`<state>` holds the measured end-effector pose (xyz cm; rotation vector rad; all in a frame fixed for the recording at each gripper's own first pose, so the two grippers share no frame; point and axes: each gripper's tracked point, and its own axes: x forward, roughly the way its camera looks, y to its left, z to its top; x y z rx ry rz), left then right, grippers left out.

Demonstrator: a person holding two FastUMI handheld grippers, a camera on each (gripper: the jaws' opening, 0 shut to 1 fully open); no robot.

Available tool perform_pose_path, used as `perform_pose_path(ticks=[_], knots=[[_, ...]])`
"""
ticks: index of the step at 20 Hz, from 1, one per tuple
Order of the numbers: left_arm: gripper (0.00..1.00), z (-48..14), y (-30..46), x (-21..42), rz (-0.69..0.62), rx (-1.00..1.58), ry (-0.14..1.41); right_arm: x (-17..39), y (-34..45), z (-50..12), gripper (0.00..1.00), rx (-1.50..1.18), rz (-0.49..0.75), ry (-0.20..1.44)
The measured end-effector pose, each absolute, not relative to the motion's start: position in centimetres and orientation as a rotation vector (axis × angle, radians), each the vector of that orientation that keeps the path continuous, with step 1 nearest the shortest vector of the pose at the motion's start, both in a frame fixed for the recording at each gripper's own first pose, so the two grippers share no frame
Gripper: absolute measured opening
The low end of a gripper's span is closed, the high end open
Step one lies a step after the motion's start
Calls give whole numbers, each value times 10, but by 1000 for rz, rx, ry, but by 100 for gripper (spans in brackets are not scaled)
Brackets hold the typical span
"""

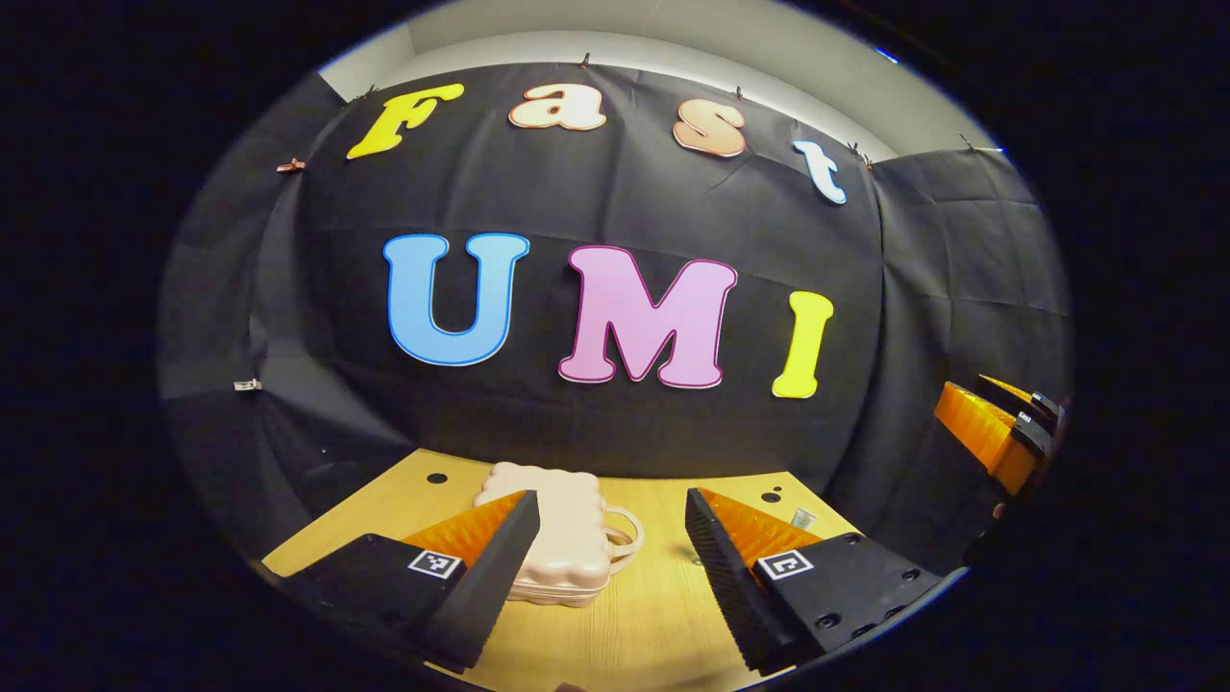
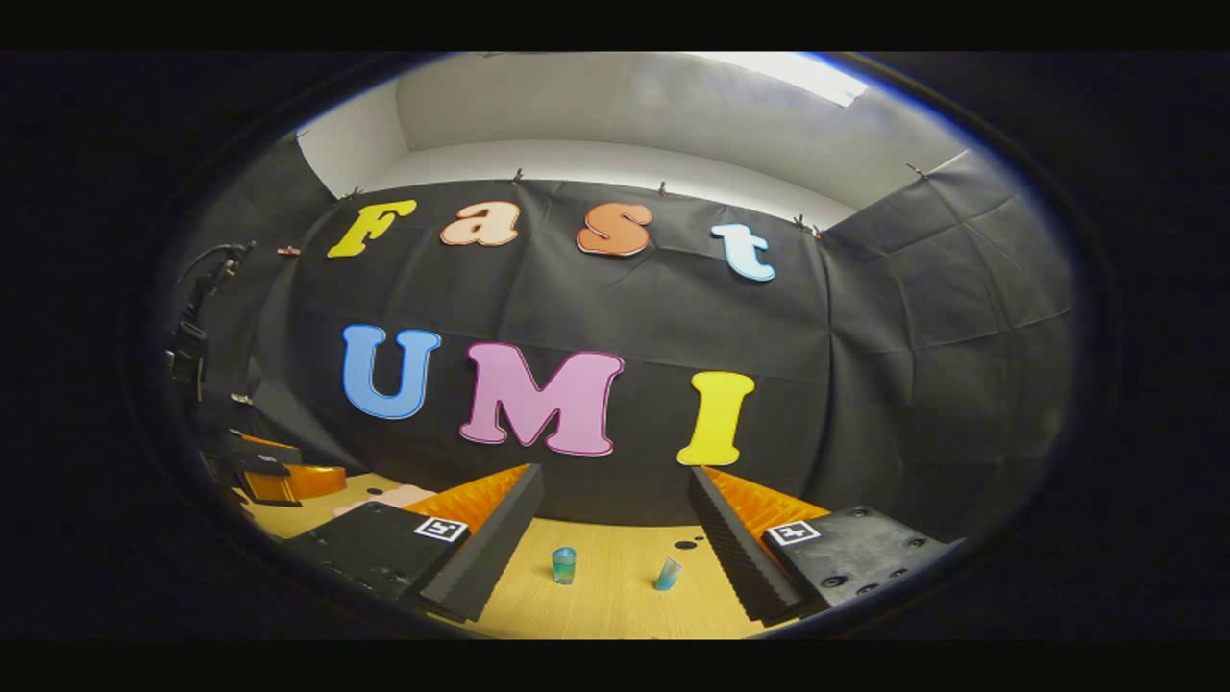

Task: First open the suitcase, pack the skin care products into it, and then close the suitcase.

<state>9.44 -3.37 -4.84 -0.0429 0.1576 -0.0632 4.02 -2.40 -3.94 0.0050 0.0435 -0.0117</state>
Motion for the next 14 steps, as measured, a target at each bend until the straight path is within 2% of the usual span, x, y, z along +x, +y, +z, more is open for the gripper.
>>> perform_pose_path(ticks=[11,14], knots=[[96,-154,-90,256,-151,-19,360,97,-46,-120,96,3,-25,147],[96,-204,-102,291,-162,-29,488,108,-48,-148,96,7,-23,201]])
